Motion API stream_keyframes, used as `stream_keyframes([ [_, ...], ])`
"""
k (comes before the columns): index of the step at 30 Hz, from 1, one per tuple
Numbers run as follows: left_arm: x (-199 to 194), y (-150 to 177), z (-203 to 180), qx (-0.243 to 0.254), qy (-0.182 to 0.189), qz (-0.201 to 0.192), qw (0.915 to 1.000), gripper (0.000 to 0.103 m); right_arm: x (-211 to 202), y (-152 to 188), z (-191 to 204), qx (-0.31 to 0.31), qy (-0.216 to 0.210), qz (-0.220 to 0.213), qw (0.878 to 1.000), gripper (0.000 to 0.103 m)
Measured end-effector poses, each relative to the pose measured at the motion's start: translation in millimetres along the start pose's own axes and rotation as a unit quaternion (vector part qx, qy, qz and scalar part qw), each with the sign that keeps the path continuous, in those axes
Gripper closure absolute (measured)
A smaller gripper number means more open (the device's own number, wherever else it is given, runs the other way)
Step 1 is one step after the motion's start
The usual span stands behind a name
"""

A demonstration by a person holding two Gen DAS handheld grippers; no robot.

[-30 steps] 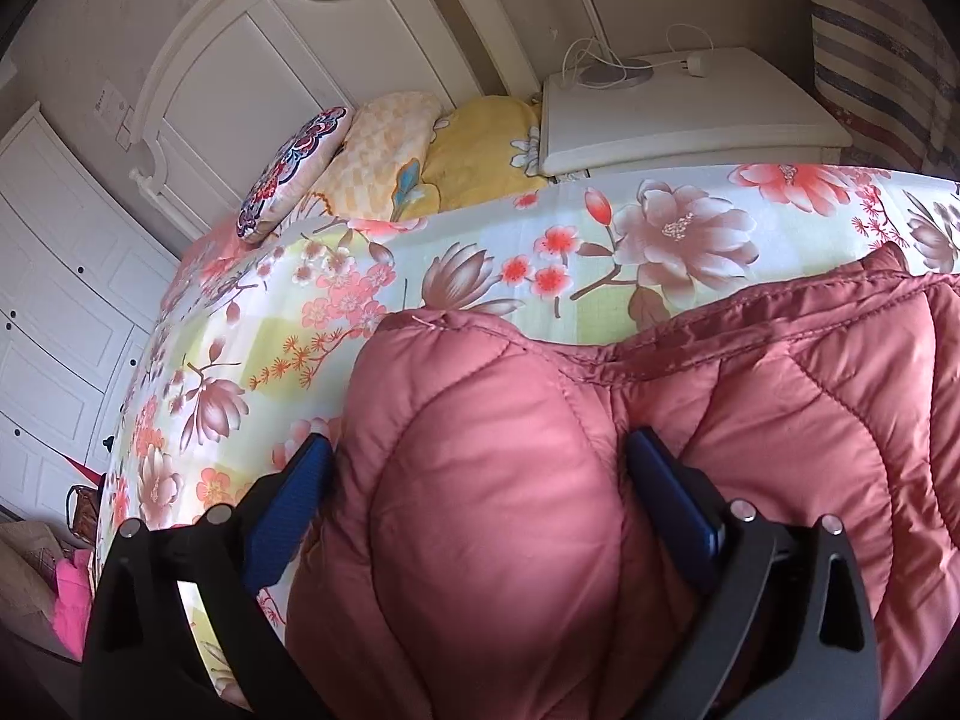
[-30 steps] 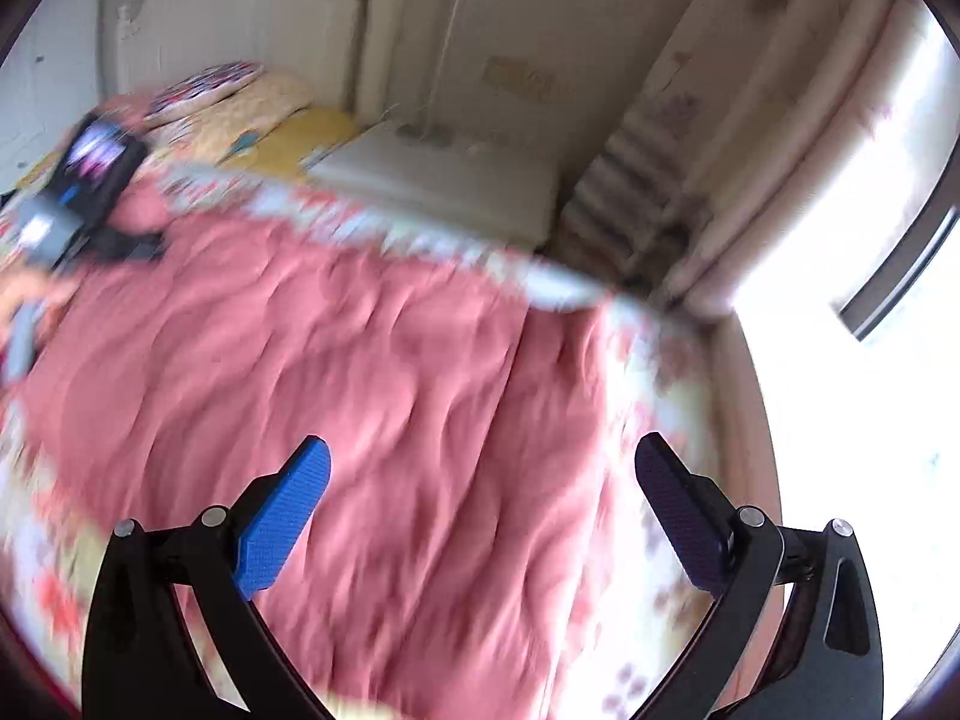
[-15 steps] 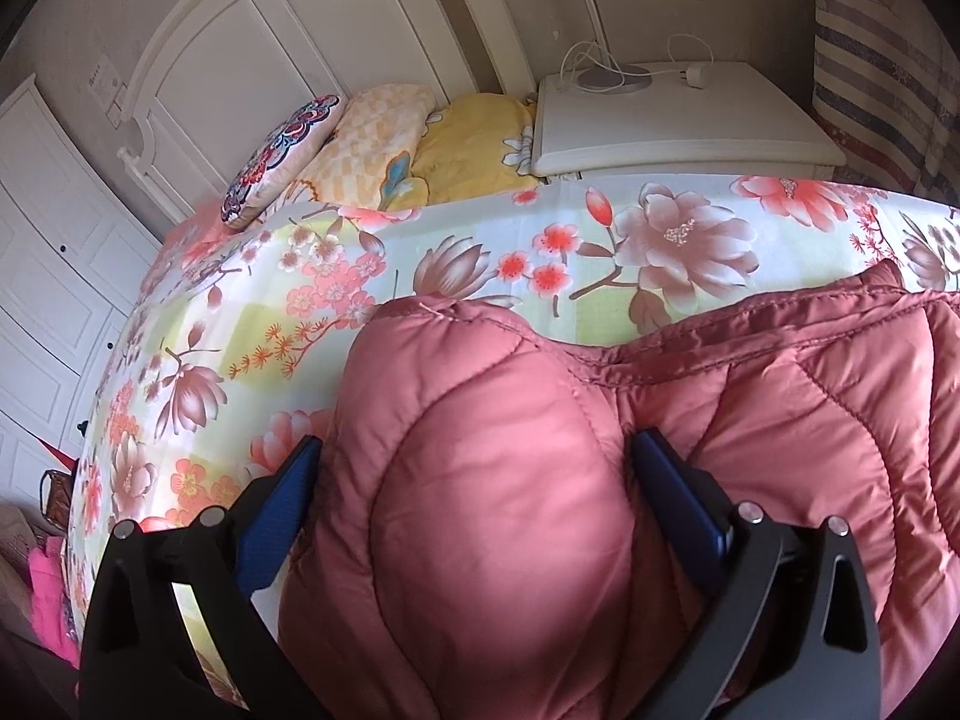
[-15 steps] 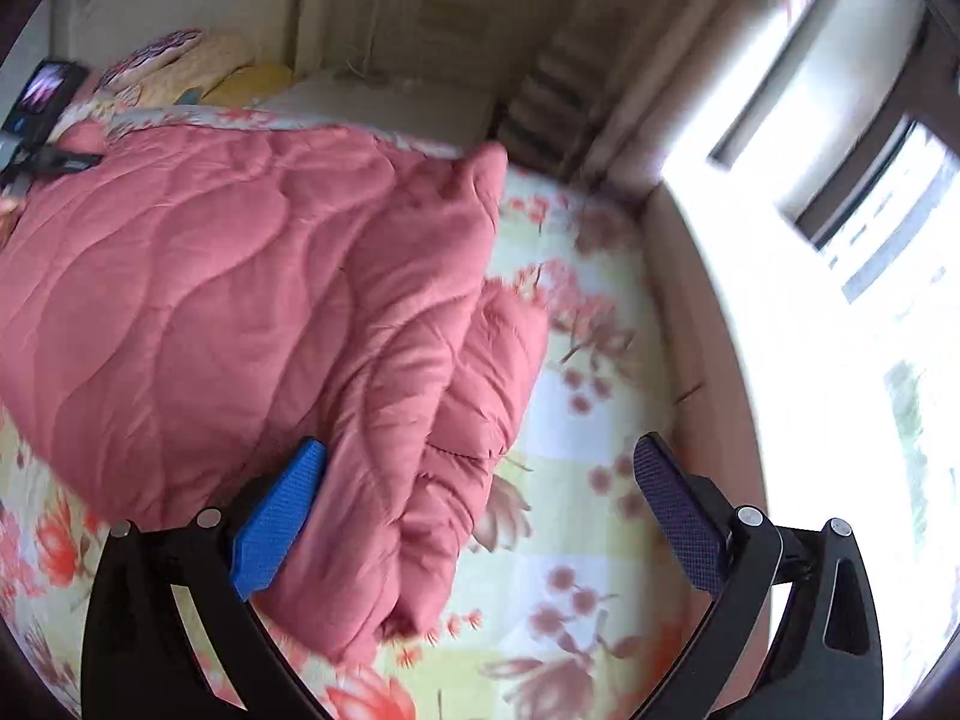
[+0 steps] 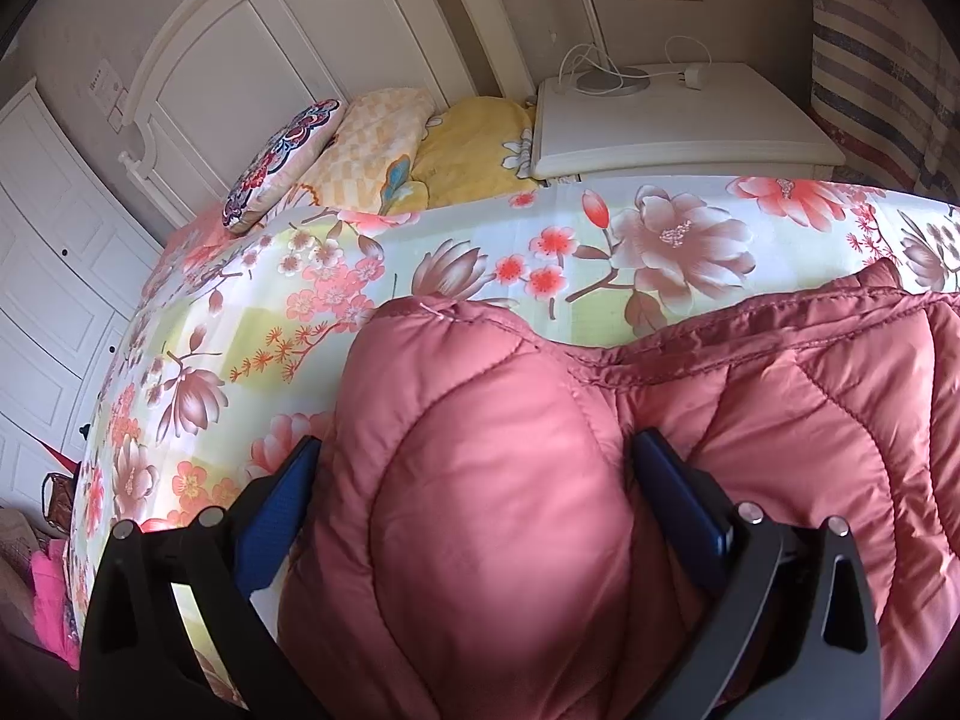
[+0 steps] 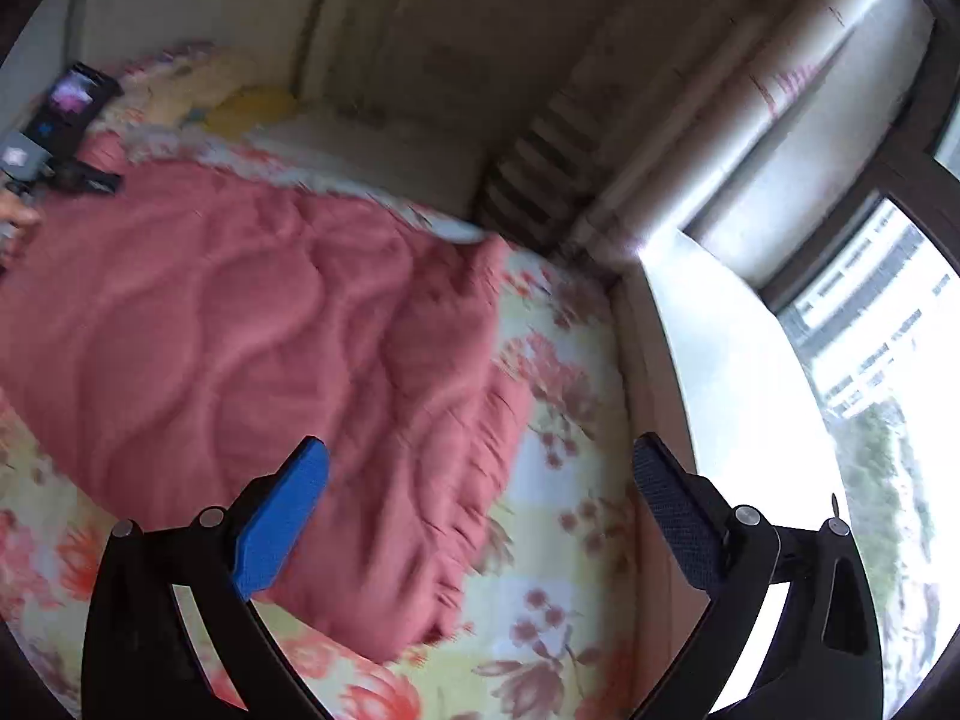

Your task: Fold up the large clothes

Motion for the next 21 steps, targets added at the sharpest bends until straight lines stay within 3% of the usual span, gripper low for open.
stream_keyframes([
  [2, -0.6, 0.5, -0.9, -0.001, -0.002, 0.0, 1.0, 0.002, 12.8, -32.9, 21.8, -0.033, -0.037, -0.014, 0.999, 0.006],
  [5, -0.3, 0.4, -0.2, -0.007, 0.003, 0.006, 1.0, 0.002, 32.8, -57.5, 59.4, -0.037, -0.168, -0.024, 0.985, 0.006],
  [6, -0.5, 0.6, 0.1, -0.009, 0.004, 0.008, 0.9999, 0.002, 53.7, -55.5, 67.3, -0.044, -0.188, 0.001, 0.981, 0.006],
  [8, -1.4, -0.7, 1.6, -0.011, 0.011, 0.012, 0.9998, 0.002, 81.3, -33.3, 67.5, -0.056, -0.129, 0.071, 0.987, 0.006],
  [9, -1.3, -0.2, 1.7, -0.012, 0.016, 0.014, 0.9997, 0.002, 98.7, -11.3, 57.2, -0.034, -0.13, 0.1, 0.986, 0.006],
  [11, -1.4, 1.0, 1.2, -0.013, 0.026, 0.014, 0.9995, 0.002, 108.5, 13.1, 41.7, 0.043, -0.199, 0.088, 0.975, 0.005],
  [12, -1.5, 1.1, -0.5, -0.012, 0.03, 0.013, 0.9994, 0.002, 109.9, 19.4, 39.0, 0.063, -0.214, 0.077, 0.972, 0.005],
  [16, -11.6, 1.0, -5.2, 0.006, 0.018, 0.014, 0.9997, 0.003, 109.5, 22.4, 45.8, 0.057, -0.191, 0.071, 0.977, 0.005],
  [21, -73.5, 29.0, -3.1, 0.02, 0.072, 0.008, 0.9972, 0.003, 110.5, 18.9, 49.2, 0.055, -0.197, 0.073, 0.976, 0.005],
])
Point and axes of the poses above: each gripper's, at about its wrist camera, not at the fingertips, and x roughly the way its jaws point, z to its left, y to its underside, the point moved 7 cm from there along x, roughly the way its jaws point, and after that the axes turned 9 degrees about -x, right-handed, at the moved point
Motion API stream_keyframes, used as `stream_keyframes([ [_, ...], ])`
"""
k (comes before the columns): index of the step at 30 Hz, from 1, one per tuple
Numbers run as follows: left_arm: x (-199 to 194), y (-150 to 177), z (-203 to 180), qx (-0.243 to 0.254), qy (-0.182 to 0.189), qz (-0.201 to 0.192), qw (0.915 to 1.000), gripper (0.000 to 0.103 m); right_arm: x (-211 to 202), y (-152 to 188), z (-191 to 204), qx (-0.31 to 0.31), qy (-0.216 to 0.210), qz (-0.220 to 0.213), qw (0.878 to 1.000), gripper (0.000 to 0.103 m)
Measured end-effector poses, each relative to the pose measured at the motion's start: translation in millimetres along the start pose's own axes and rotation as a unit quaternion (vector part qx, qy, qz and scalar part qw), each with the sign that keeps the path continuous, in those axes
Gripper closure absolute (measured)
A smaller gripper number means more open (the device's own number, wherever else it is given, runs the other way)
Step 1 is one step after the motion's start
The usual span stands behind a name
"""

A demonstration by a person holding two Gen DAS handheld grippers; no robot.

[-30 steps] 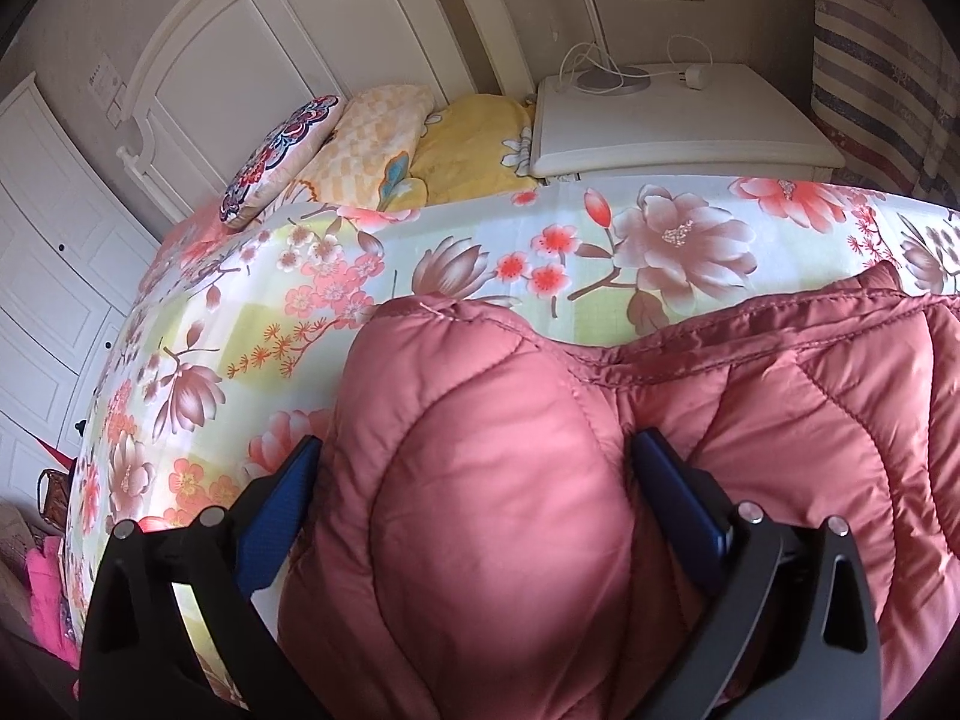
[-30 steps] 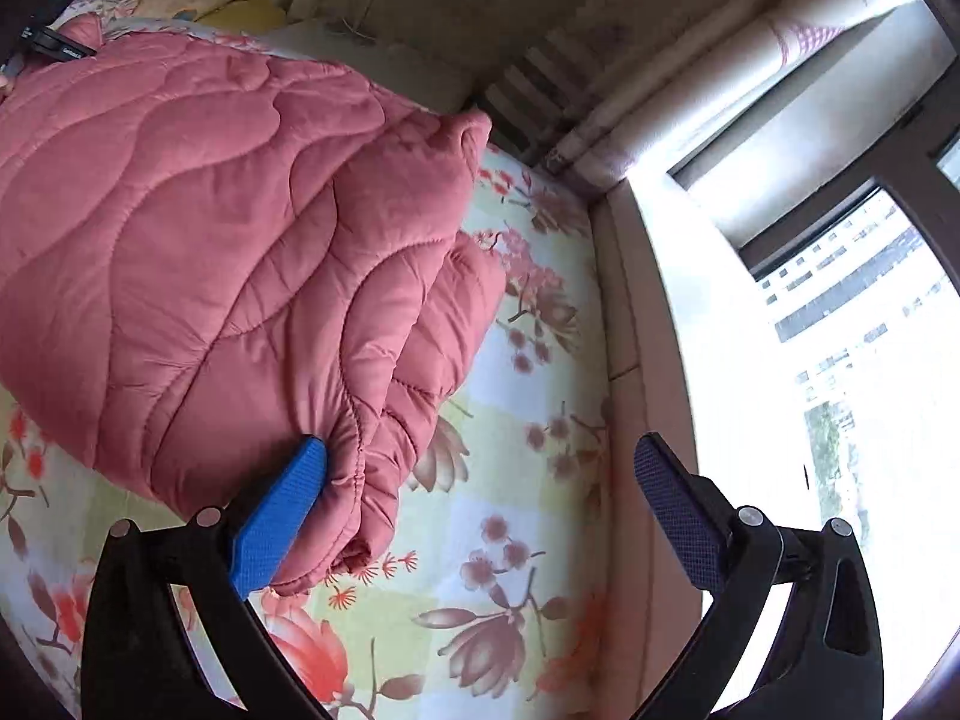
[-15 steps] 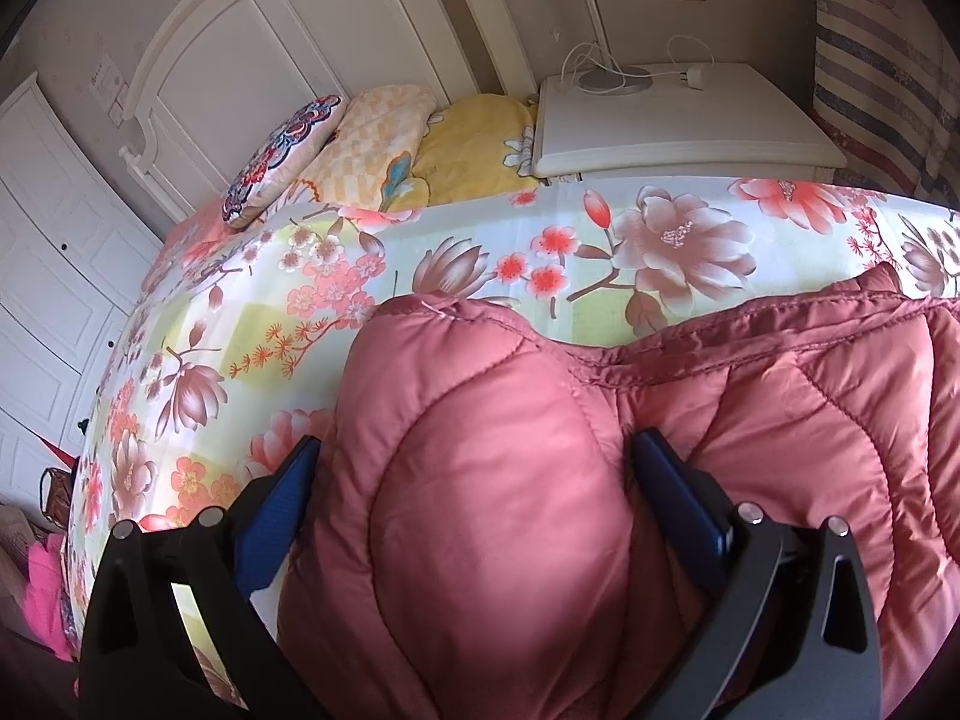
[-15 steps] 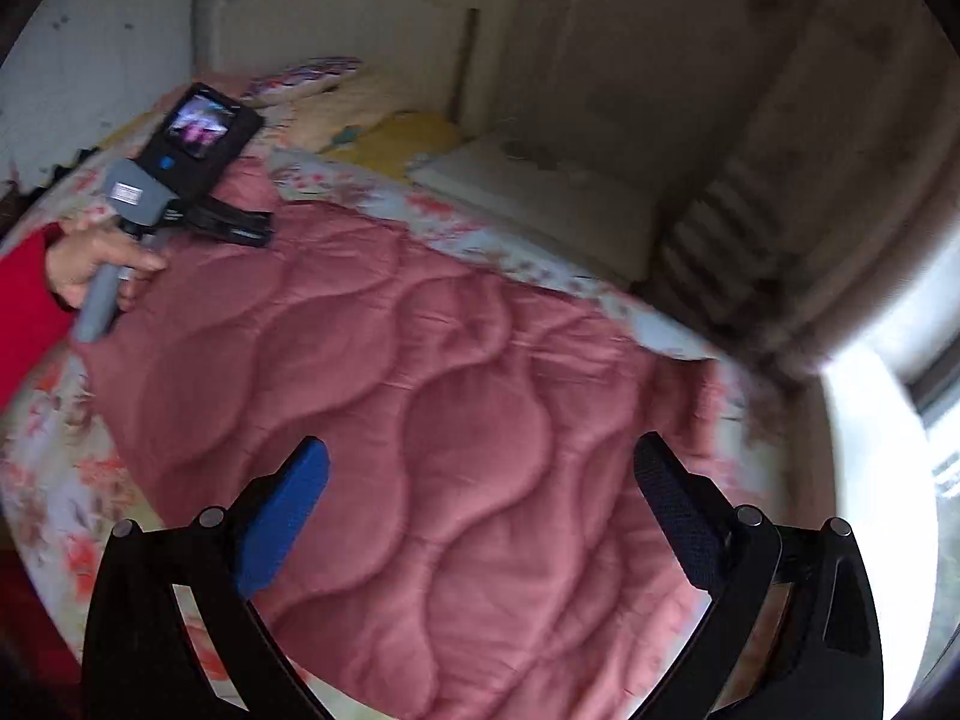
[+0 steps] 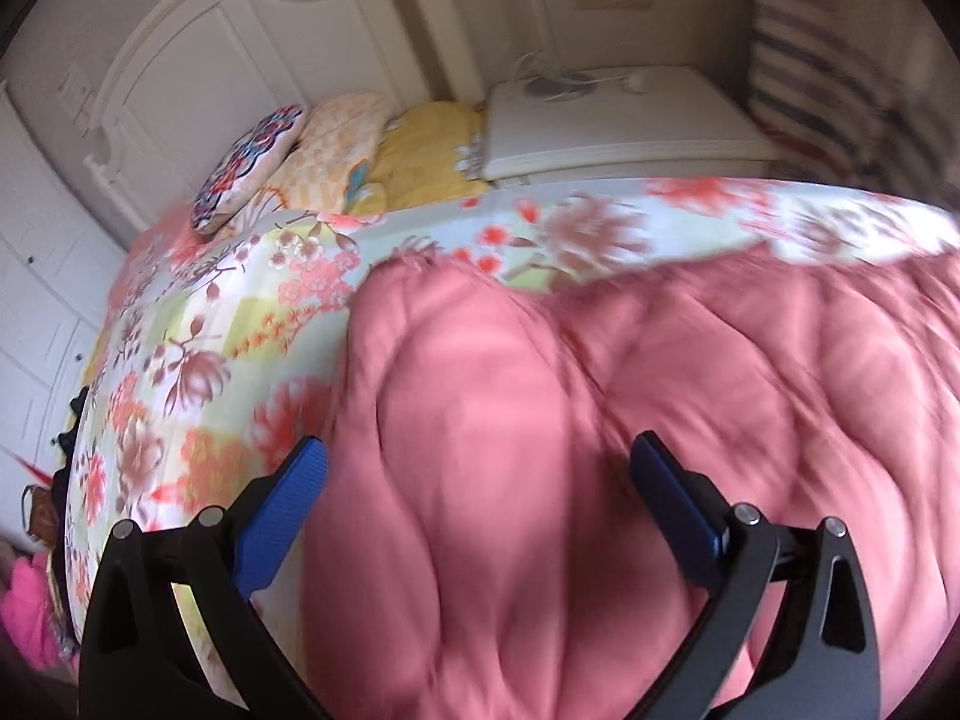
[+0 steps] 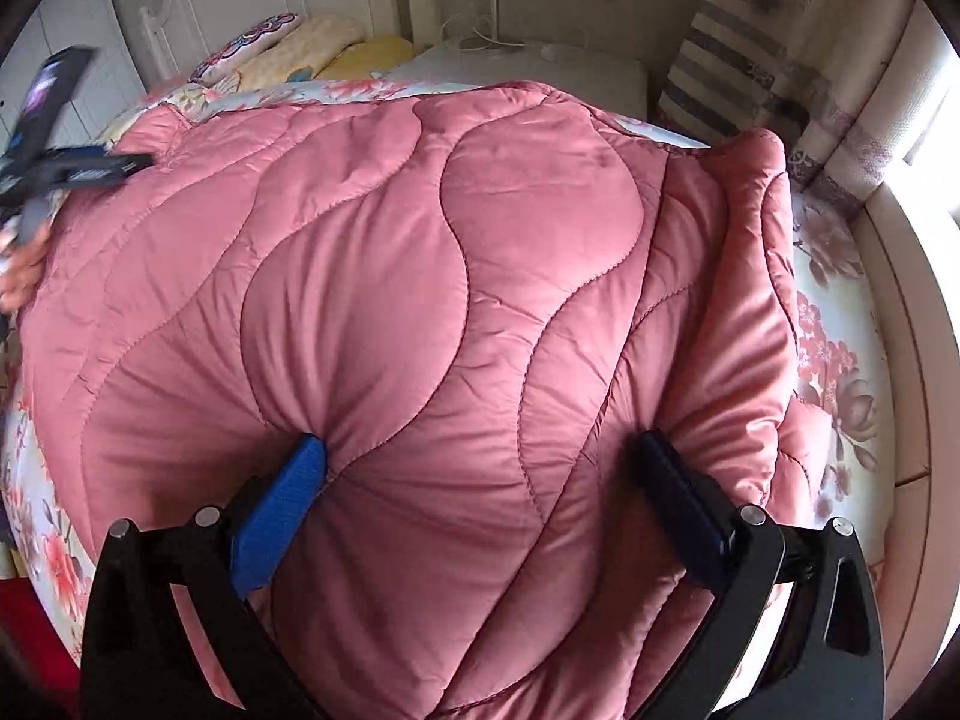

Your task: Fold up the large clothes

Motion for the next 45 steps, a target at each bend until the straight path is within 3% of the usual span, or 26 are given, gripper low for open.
stream_keyframes([
  [4, -28.9, 41.2, -10.4, -0.003, 0.039, 0.007, 0.9992, 0.003, -2.0, 7.9, -4.2, 0.004, 0.006, -0.005, 1.0, 0.005],
  [10, 0.5, 70.0, -22.3, -0.015, 0.014, 0.005, 0.9998, 0.002, -1.9, 10.4, -6.3, 0.014, 0.013, -0.005, 1.0, 0.005],
  [13, 0.5, 70.2, -23.4, -0.023, 0.005, 0.009, 0.9997, 0.002, -15.5, 7.2, -1.1, 0.026, 0.059, 0.002, 0.998, 0.005],
  [14, 1.1, 70.8, -22.8, -0.025, 0.006, 0.01, 0.9996, 0.002, -23.8, 4.8, 4.6, 0.029, 0.07, -0.003, 0.997, 0.005],
  [18, 0.5, 71.9, -22.3, -0.027, 0.005, 0.007, 0.9996, 0.002, -61.0, -15.7, 71.1, -0.016, 0.03, -0.063, 0.997, 0.005],
  [20, 1.3, 70.7, -20.8, -0.03, 0.003, 0.008, 0.9995, 0.002, -57.7, -28.0, 103.8, -0.049, 0.026, -0.065, 0.996, 0.005],
  [23, 0.9, 70.9, -20.2, -0.033, 0.007, 0.006, 0.9994, 0.002, -36.5, -41.0, 119.9, -0.053, 0.017, -0.061, 0.997, 0.005],
  [25, -0.1, 71.3, -18.4, -0.036, 0.013, 0.004, 0.9993, 0.002, 2.9, -33.2, 120.0, -0.054, 0.013, -0.015, 0.998, 0.004],
  [29, -15.2, 69.7, -12.0, -0.05, 0.024, 0.012, 0.9984, 0.006, 4.6, -31.0, 116.0, -0.043, -0.004, -0.023, 0.999, 0.004],
  [32, -47.2, 60.6, -19.2, -0.045, 0.051, -0.018, 0.9976, 0.007, 3.4, -30.8, 115.6, -0.044, -0.007, -0.015, 0.999, 0.004],
  [35, -50.9, 54.5, -34.5, -0.025, 0.049, -0.021, 0.9983, 0.006, -7.0, -35.9, 112.8, -0.035, -0.011, -0.013, 0.999, 0.005],
  [38, -19.5, 61.8, -44.6, -0.018, 0.034, 0.017, 0.9991, 0.004, -32.1, -40.8, 104.5, -0.033, 0.021, -0.048, 0.998, 0.005],
  [40, -15.6, 63.9, -44.3, -0.022, 0.031, 0.004, 0.9993, 0.002, -29.9, -33.4, 80.7, -0.016, 0.078, -0.035, 0.996, 0.005],
  [41, -15.9, 64.2, -44.6, -0.021, 0.03, 0.001, 0.9993, 0.002, -21.0, -28.6, 72.3, -0.009, 0.088, -0.02, 0.996, 0.005],
  [43, -20.6, 63.0, -44.5, -0.024, 0.029, 0.003, 0.9993, 0.003, 1.7, -18.4, 66.9, -0.001, 0.057, -0.011, 0.998, 0.004],
  [45, -36.6, 57.4, -48.8, -0.028, 0.035, -0.008, 0.999, 0.006, 2.6, -18.3, 68.7, -0.007, 0.066, -0.012, 0.998, 0.004],
])
Point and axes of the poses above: each gripper's, at about its wrist camera, not at the fingertips, and x roughly the way its jaws point, z to its left, y to its underside, the point moved 7 cm from there along x, roughly the way its jaws point, and after that the axes turned 9 degrees about -x, right-handed, at the moved point
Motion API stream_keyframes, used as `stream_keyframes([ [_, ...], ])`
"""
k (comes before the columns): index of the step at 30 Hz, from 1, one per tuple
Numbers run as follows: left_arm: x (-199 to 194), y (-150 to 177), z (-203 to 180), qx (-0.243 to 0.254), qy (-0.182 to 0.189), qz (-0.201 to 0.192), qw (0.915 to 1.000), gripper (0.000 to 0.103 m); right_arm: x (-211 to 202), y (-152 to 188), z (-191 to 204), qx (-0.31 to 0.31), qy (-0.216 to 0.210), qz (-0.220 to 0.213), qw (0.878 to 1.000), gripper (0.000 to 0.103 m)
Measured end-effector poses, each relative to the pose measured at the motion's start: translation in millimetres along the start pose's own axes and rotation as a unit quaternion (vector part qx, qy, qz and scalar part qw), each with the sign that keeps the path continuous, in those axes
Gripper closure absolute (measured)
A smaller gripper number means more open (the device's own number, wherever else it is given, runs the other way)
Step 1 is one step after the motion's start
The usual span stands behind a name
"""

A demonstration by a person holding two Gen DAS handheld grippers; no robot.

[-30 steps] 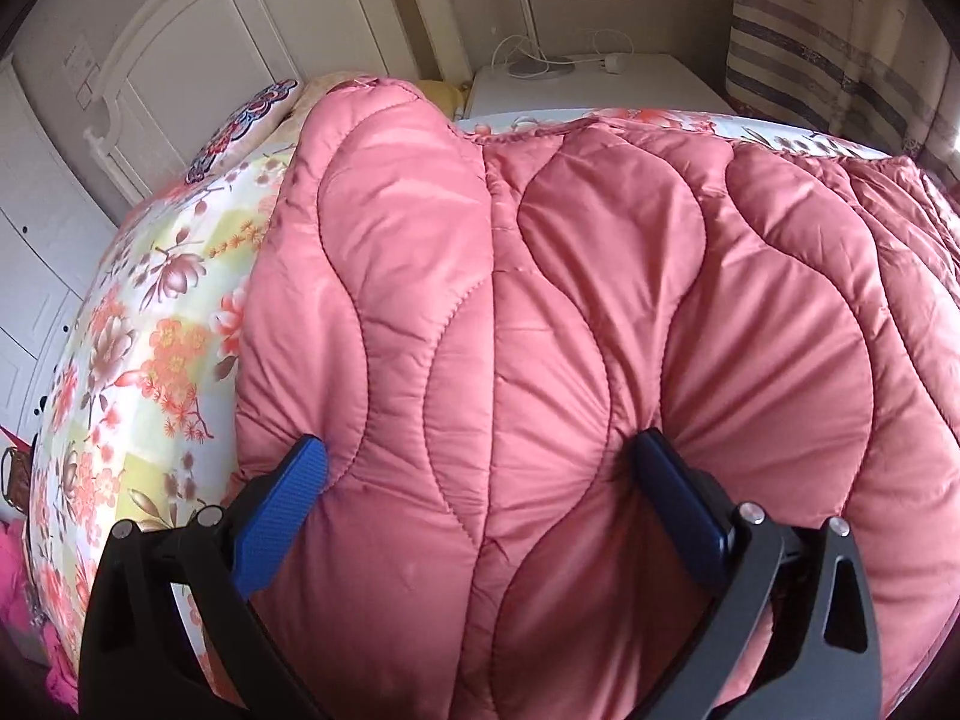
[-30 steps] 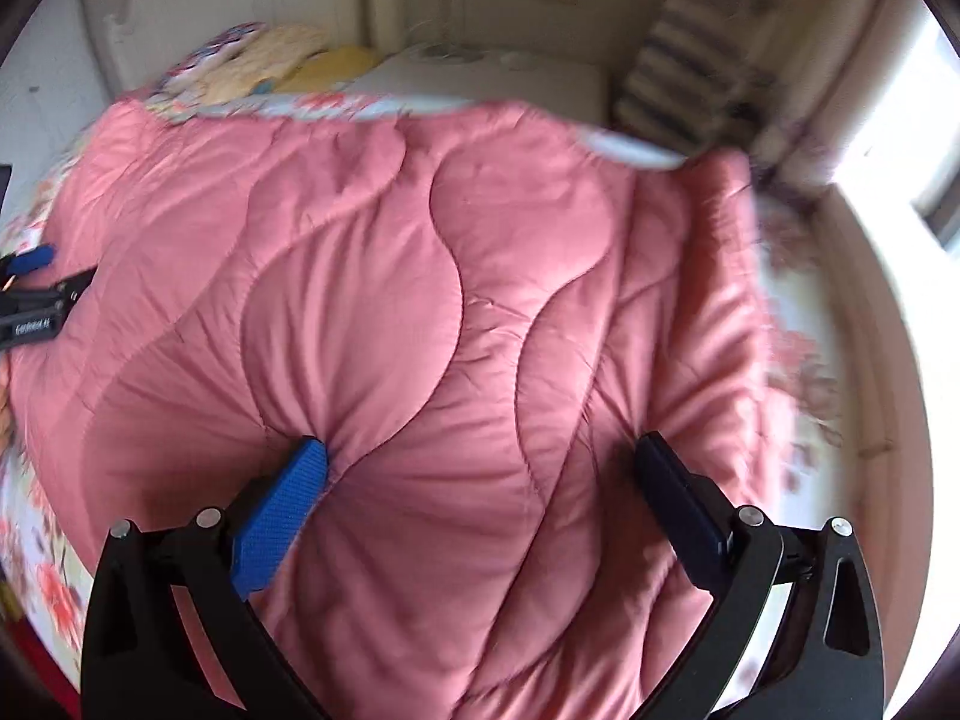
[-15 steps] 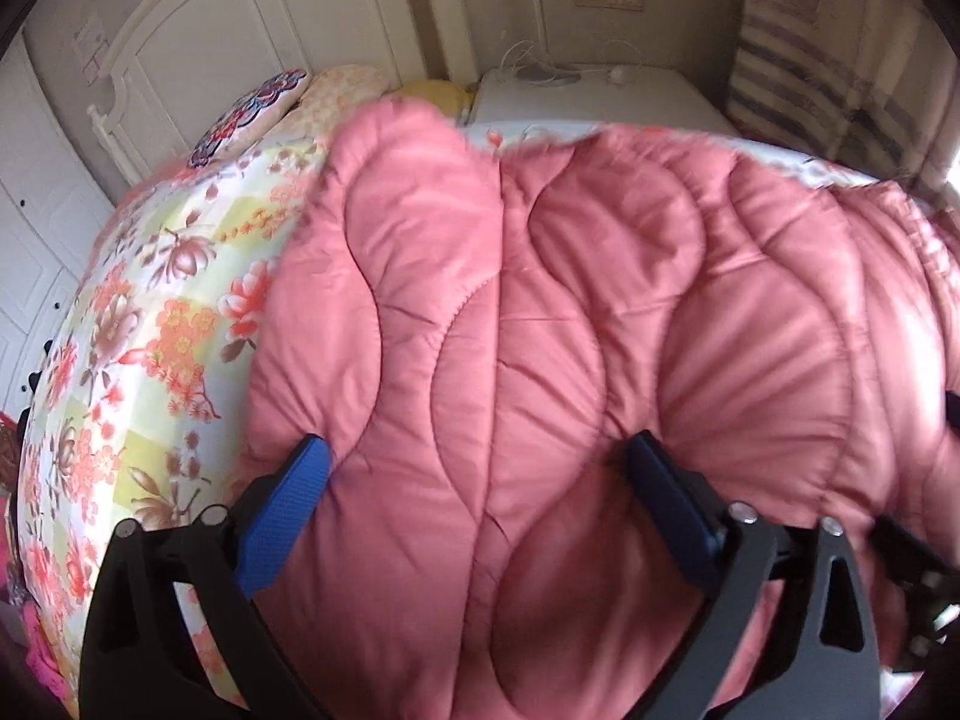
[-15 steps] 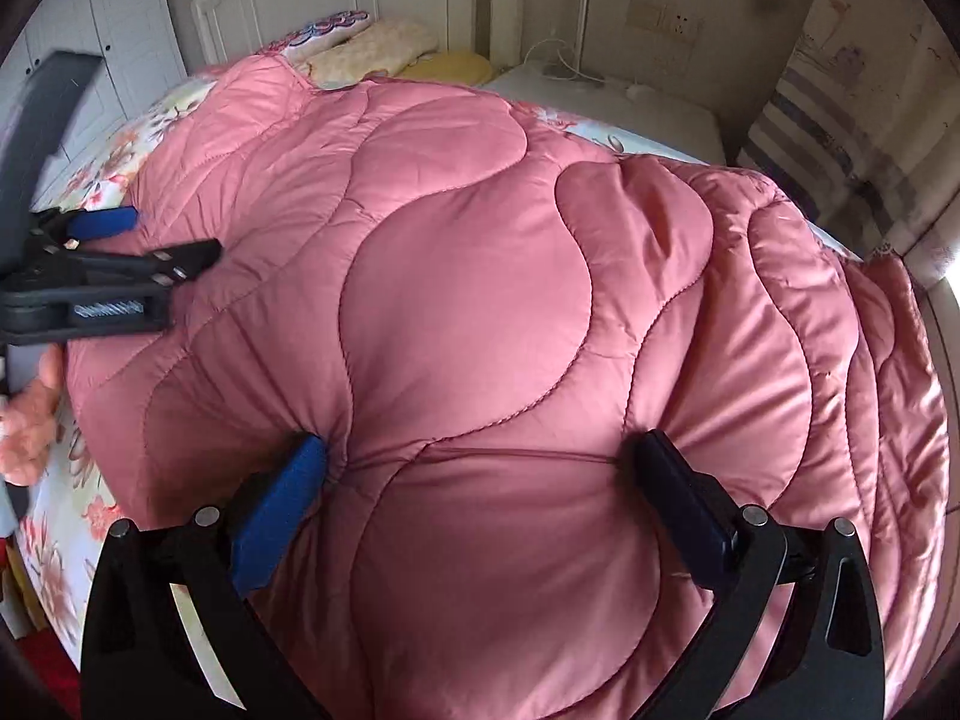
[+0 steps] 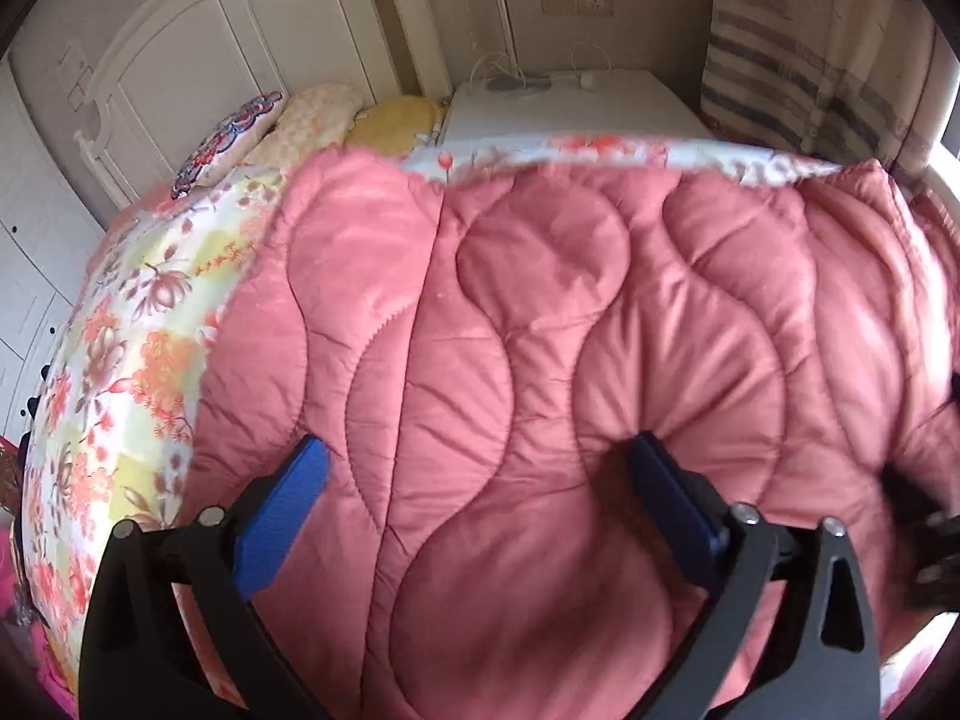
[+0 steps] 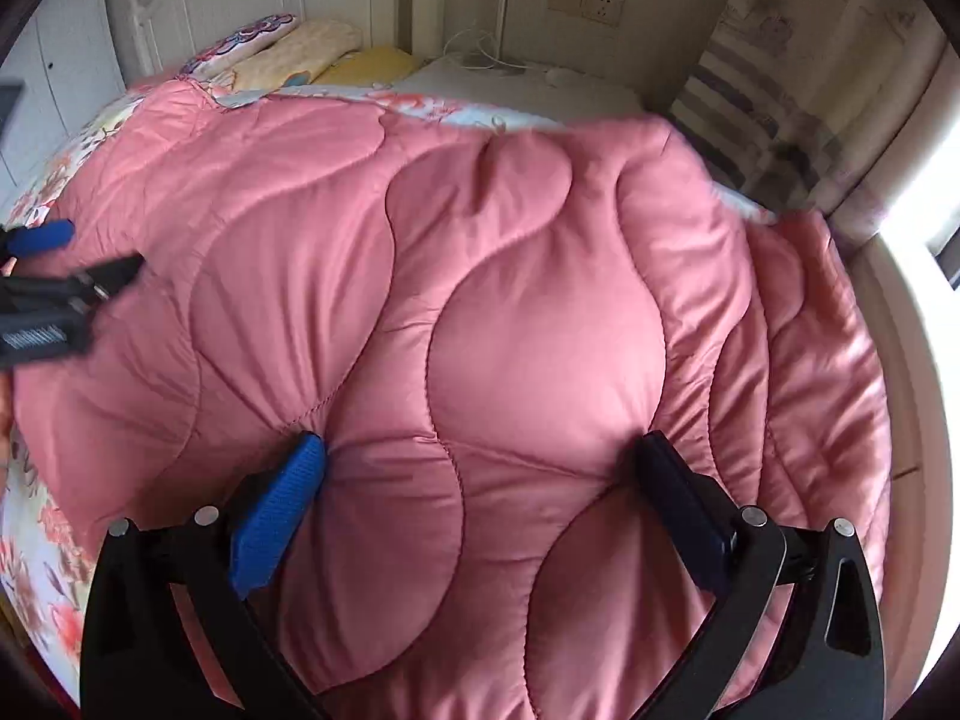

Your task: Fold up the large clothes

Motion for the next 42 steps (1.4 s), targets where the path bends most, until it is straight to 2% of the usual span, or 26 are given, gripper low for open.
stream_keyframes([
  [3, -20.3, -7.7, -19.5, 0.021, 0.01, -0.026, 0.9994, 0.005, 0.6, -1.2, 1.3, -0.003, 0.0, 0.004, 1.0, 0.004],
  [5, -22.0, -12.7, -40.0, 0.035, 0.016, -0.023, 0.999, 0.005, 1.0, -1.2, -0.8, 0.003, -0.008, 0.003, 1.0, 0.004],
  [7, -7.4, -20.4, -55.0, 0.042, -0.004, -0.015, 0.999, 0.005, 1.3, -2.3, -2.6, 0.004, -0.01, 0.003, 1.0, 0.004],
  [10, 32.6, -16.6, -69.3, 0.067, -0.039, 0.02, 0.9968, 0.002, 0.4, -2.5, -3.4, 0.007, -0.01, 0.001, 1.0, 0.004],
  [12, 36.3, -16.4, -72.6, 0.072, -0.049, 0.0, 0.9962, 0.002, -6.2, -2.7, -8.1, 0.006, -0.013, 0.001, 1.0, 0.004],
  [14, 34.2, -16.7, -72.4, 0.07, -0.053, 0.003, 0.9961, 0.002, -25.9, 1.9, -15.4, 0.019, -0.001, -0.017, 1.0, 0.004],
  [16, 37.0, -16.7, -70.3, 0.059, -0.041, 0.012, 0.9974, 0.002, -49.4, 12.3, -20.6, 0.039, 0.003, -0.043, 0.998, 0.004],
  [20, 37.9, -14.8, -67.7, 0.044, -0.032, 0.015, 0.9984, 0.002, -96.6, 56.9, -39.9, 0.131, -0.012, -0.084, 0.988, 0.004],
  [24, 36.7, -11.5, -66.3, 0.022, -0.038, 0.005, 0.999, 0.002, -129.4, 120.8, -61.1, 0.259, -0.026, -0.109, 0.959, 0.004],
  [28, 35.0, -10.7, -67.3, 0.019, -0.044, 0.0, 0.9988, 0.002, -130.8, 168.8, -65.8, 0.378, -0.098, -0.13, 0.911, 0.004],
  [32, 35.0, -10.5, -65.2, 0.012, -0.035, 0.004, 0.9993, 0.002, -110.5, 186.9, -62.2, 0.426, -0.127, -0.125, 0.887, 0.004],
  [35, 34.0, -9.2, -64.1, 0.01, -0.031, -0.002, 0.9995, 0.002, -90.3, 186.9, -59.7, 0.462, -0.157, -0.126, 0.864, 0.004],
  [37, 34.2, -8.8, -62.3, 0.004, -0.024, -0.002, 0.9997, 0.002, -89.2, 186.4, -62.2, 0.477, -0.156, -0.144, 0.853, 0.004],
  [39, 34.6, -8.6, -60.7, 0.0, -0.016, 0.0, 0.9999, 0.002, -84.7, 178.9, -67.1, 0.496, -0.18, -0.165, 0.833, 0.004],
  [42, 35.6, -8.6, -59.1, -0.006, -0.007, 0.003, 0.9999, 0.002, -76.2, 167.7, -75.9, 0.512, -0.175, -0.177, 0.822, 0.004],
])
Point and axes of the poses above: each gripper's, at about its wrist camera, not at the fingertips, and x roughly the way its jaws point, z to its left, y to its underside, the point moved 7 cm from there along x, roughly the way its jaws point, and after that the axes turned 9 degrees about -x, right-handed, at the moved point
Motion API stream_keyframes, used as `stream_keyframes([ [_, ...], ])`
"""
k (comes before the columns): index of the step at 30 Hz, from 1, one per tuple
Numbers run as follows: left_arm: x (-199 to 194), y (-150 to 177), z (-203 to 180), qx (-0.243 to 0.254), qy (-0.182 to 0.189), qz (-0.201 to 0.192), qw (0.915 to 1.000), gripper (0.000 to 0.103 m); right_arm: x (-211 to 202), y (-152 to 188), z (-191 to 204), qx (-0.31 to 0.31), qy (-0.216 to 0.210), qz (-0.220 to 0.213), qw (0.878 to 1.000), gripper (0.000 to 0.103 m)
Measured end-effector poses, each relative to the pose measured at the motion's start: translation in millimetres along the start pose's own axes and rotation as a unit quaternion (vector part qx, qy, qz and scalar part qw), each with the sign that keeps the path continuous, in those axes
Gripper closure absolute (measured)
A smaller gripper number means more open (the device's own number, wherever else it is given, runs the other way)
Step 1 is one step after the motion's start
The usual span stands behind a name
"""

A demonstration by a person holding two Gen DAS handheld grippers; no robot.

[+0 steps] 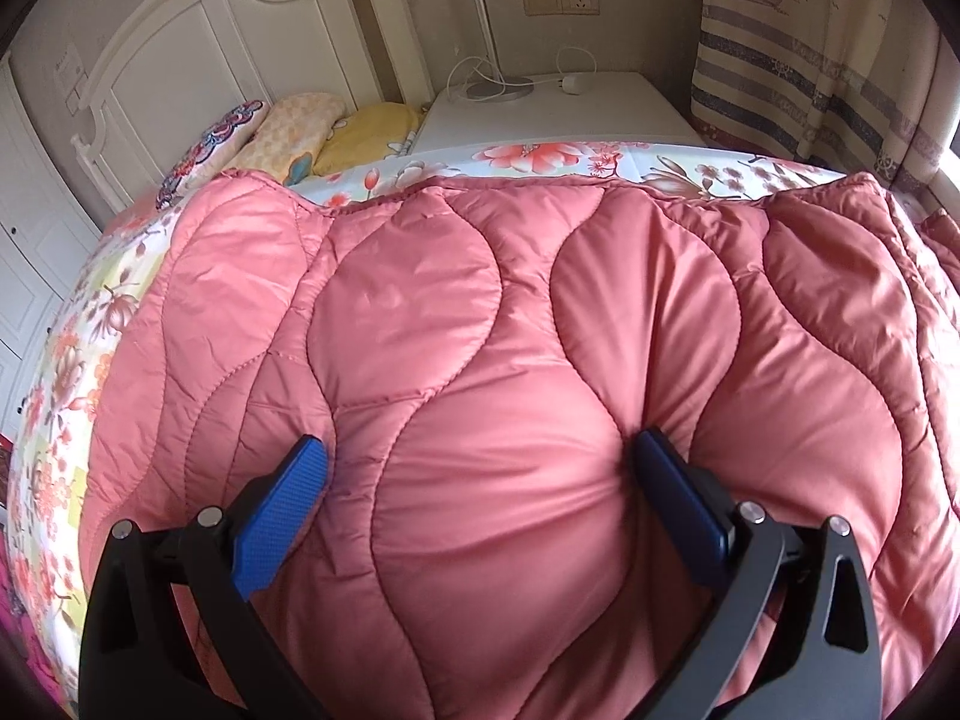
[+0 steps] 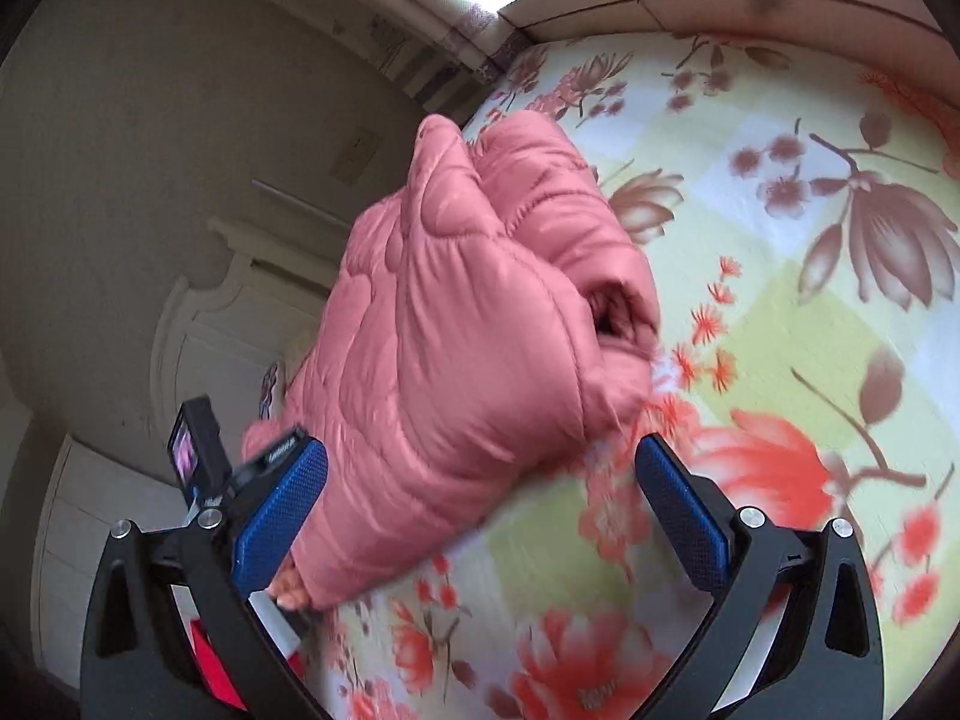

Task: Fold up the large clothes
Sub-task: 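Grasp the jacket end with the right gripper and lift it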

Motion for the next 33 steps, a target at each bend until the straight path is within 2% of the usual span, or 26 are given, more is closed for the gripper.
stream_keyframes([
  [4, 0.7, 0.2, 0.2, -0.001, 0.004, 0.003, 1.0, 0.002, 11.6, -13.5, 3.0, 0.014, 0.004, -0.023, 1.0, 0.004],
  [7, 1.5, 0.2, -0.8, 0.001, 0.003, 0.005, 1.0, 0.002, 16.6, -24.0, 5.9, 0.03, -0.01, -0.052, 0.998, 0.004],
  [9, 1.9, 0.2, -1.1, 0.003, 0.001, 0.007, 1.0, 0.002, 20.1, -27.5, 7.9, 0.029, -0.016, -0.062, 0.998, 0.015],
  [11, 2.6, 0.0, -1.8, 0.006, -0.001, 0.01, 0.9999, 0.002, 19.9, -32.7, 11.6, 0.013, -0.016, -0.072, 0.997, 0.042],
  [13, 2.9, -0.3, -2.5, 0.006, -0.003, 0.013, 0.9999, 0.002, 15.2, -38.9, 16.6, -0.006, -0.011, -0.084, 0.996, 0.052],
  [16, 3.5, -0.5, -3.7, 0.009, -0.006, 0.014, 0.9998, 0.002, 9.6, -49.3, 34.0, -0.052, 0.003, -0.094, 0.994, 0.057],
  [20, 4.4, -0.1, -4.4, 0.008, -0.008, 0.018, 0.9998, 0.002, 3.0, -63.8, 74.6, -0.13, 0.011, -0.114, 0.985, 0.059],
  [23, 5.6, 0.4, -4.1, 0.005, -0.005, 0.023, 0.9997, 0.002, 0.4, -72.5, 116.0, -0.19, -0.004, -0.122, 0.974, 0.059],
  [26, 6.9, 0.6, -2.5, 0.0, 0.001, 0.027, 0.9996, 0.002, 4.5, -75.7, 164.8, -0.261, -0.022, -0.117, 0.958, 0.059],
  [29, 8.0, 1.1, -1.1, -0.007, 0.009, 0.03, 0.9995, 0.002, 13.6, -68.0, 219.2, -0.344, -0.048, -0.102, 0.932, 0.059],
  [33, 9.4, 1.9, 1.5, -0.02, 0.024, 0.031, 0.999, 0.002, 35.8, -38.5, 280.9, -0.427, -0.114, -0.054, 0.895, 0.059],
])
Point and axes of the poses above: each gripper's, at about its wrist camera, not at the fingertips, and x roughly the way its jaws point, z to its left, y to its underside, the point moved 7 cm from there along x, roughly the way its jaws point, and after that the axes turned 9 degrees about -x, right-handed, at the moved point
